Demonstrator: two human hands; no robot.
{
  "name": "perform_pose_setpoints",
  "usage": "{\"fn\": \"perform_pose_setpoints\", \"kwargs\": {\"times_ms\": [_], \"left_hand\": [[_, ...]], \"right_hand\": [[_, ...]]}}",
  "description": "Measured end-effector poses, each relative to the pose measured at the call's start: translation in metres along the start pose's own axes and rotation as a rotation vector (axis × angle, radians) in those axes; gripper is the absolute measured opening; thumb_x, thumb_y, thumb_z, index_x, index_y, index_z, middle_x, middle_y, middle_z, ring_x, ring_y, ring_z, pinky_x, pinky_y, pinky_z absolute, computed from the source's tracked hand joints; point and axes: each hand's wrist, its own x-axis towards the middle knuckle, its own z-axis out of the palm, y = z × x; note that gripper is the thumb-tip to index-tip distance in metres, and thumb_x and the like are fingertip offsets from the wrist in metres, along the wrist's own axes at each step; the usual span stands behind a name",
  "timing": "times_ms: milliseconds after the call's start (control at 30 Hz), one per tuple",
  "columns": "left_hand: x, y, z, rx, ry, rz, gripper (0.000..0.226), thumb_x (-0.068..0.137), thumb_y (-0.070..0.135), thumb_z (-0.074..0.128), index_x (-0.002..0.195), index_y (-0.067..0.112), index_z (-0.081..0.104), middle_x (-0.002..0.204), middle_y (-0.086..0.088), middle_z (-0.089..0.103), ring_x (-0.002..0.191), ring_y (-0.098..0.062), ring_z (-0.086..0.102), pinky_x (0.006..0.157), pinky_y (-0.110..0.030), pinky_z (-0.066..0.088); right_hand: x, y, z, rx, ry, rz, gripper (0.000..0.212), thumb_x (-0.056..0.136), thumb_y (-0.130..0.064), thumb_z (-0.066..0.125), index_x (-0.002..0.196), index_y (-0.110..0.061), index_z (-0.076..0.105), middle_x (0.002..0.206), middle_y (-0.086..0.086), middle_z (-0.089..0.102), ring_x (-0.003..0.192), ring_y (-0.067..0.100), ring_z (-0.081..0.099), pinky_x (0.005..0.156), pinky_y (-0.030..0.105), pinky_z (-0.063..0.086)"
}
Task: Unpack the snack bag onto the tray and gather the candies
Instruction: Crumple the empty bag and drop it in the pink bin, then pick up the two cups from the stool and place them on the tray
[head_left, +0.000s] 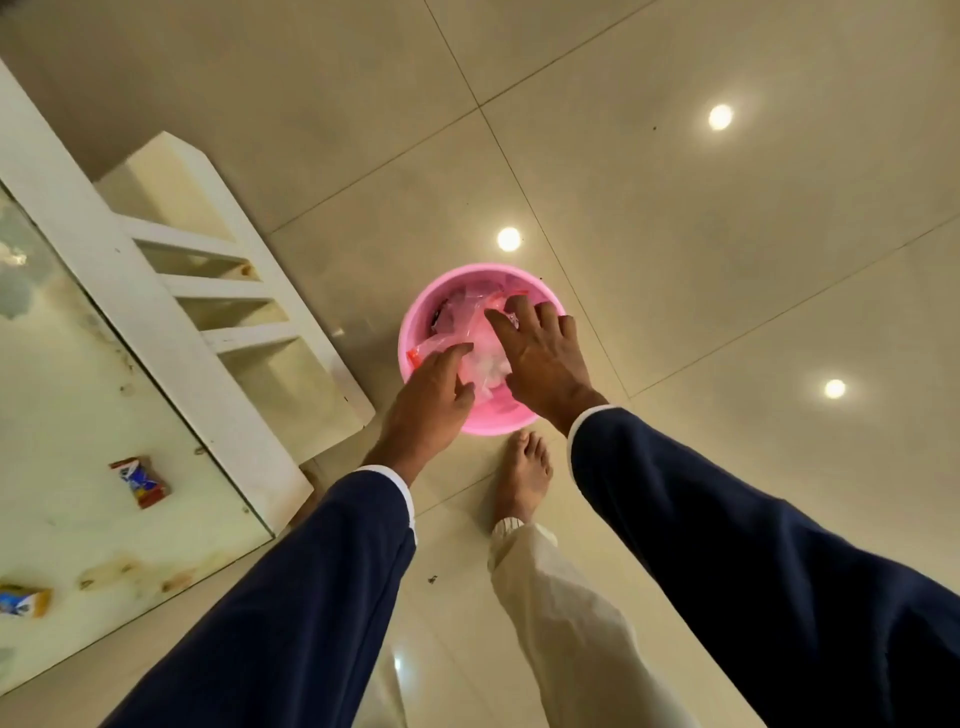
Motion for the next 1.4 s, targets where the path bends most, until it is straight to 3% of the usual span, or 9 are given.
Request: {"fn": "perform_pose_setpoints", "kwargs": {"times_ms": [133,267,333,433,633,733,833,1067,1400], "left_hand": [[0.012,0.015,-0.001,-0.242,-0.075,-0.151,0.064,0.099,-0.005,0.049,0.158,0.014,0.033,0.135,-0.011,0.058,0.108,-0.015,0.053,0.09,-0.018,0.041],[0.022,0.02,-0.005,-0.378,-0.156,-0.307,0.064,0.101,-0.009,0.035,0.16,0.014,0.029,0.132,-0.009,0.057,0.121,-0.028,0.057,0.111,-0.043,0.044],[0.022,0.018,-0.011,-0.27,-0.163,-0.24,0.057,0.103,-0.003,0.04,0.157,0.014,0.036,0.137,-0.01,0.06,0.125,-0.029,0.057,0.11,-0.043,0.045],[0.014,0.012,-0.021,-0.028,-0.021,-0.016,0.052,0.099,-0.003,0.048,0.149,0.012,0.05,0.14,-0.009,0.061,0.128,-0.027,0.058,0.107,-0.041,0.049],[-0.009,-0.006,-0.038,0.405,0.06,0.115,0.056,0.093,0.007,0.056,0.147,0.02,0.049,0.155,-0.002,0.045,0.139,-0.026,0.044,0.108,-0.047,0.04],[-0.019,-0.004,-0.045,0.382,0.008,0.058,0.059,0.094,0.012,0.058,0.151,0.02,0.044,0.16,-0.004,0.039,0.146,-0.026,0.036,0.113,-0.048,0.035],[-0.036,0.011,-0.058,0.428,-0.005,0.053,0.061,0.096,0.016,0.059,0.153,0.018,0.04,0.162,-0.008,0.035,0.149,-0.027,0.032,0.116,-0.048,0.03],[-0.116,0.074,-0.105,0.628,0.061,0.058,0.078,0.102,0.044,0.051,0.164,0.019,0.009,0.173,-0.01,0.003,0.16,-0.028,0.003,0.125,-0.06,0.01],[-0.267,0.139,-0.192,0.57,0.277,-0.074,0.086,0.101,0.06,0.04,0.165,0.021,-0.004,0.173,-0.005,-0.011,0.16,-0.024,-0.01,0.124,-0.059,-0.004]], "right_hand": [[-0.018,-0.01,-0.006,0.304,0.192,-0.039,0.059,0.073,-0.001,0.071,0.128,-0.011,0.054,0.121,0.013,0.061,0.104,0.034,0.06,0.082,0.047,0.056],[-0.021,-0.013,0.002,0.41,0.077,-0.092,0.053,0.087,0.0,0.056,0.14,-0.006,0.049,0.131,0.017,0.058,0.116,0.036,0.058,0.099,0.046,0.05],[-0.01,-0.012,0.01,0.346,-0.06,-0.055,0.07,0.091,-0.006,0.056,0.156,-0.005,0.029,0.156,0.02,0.037,0.142,0.038,0.038,0.119,0.046,0.034],[0.014,-0.012,0.023,0.216,-0.243,-0.039,0.084,0.095,-0.018,0.057,0.161,-0.008,0.005,0.168,0.018,0.003,0.155,0.034,0.013,0.125,0.049,0.021],[0.042,-0.014,0.014,0.193,-0.364,-0.001,0.074,0.093,-0.009,0.053,0.158,-0.005,0.018,0.167,0.024,0.003,0.147,0.043,0.031,0.118,0.05,0.034],[0.022,-0.017,-0.007,0.241,-0.313,0.006,0.065,0.093,-0.014,0.056,0.153,-0.012,0.032,0.151,0.024,0.035,0.12,0.043,0.057,0.096,0.052,0.053],[-0.016,-0.019,-0.033,0.272,-0.229,-0.015,0.061,0.093,-0.017,0.057,0.151,-0.015,0.037,0.137,0.018,0.053,0.113,0.038,0.062,0.091,0.052,0.056],[-0.1,-0.029,-0.117,0.038,-0.122,-0.167,0.087,0.093,-0.047,0.063,0.16,-0.015,0.018,0.165,0.02,0.021,0.149,0.04,0.029,0.12,0.055,0.029],[-0.19,-0.104,-0.282,-0.113,0.039,-0.411,0.09,0.095,-0.063,0.047,0.161,-0.013,0.011,0.168,0.015,0.011,0.152,0.035,0.023,0.121,0.054,0.026]]}}
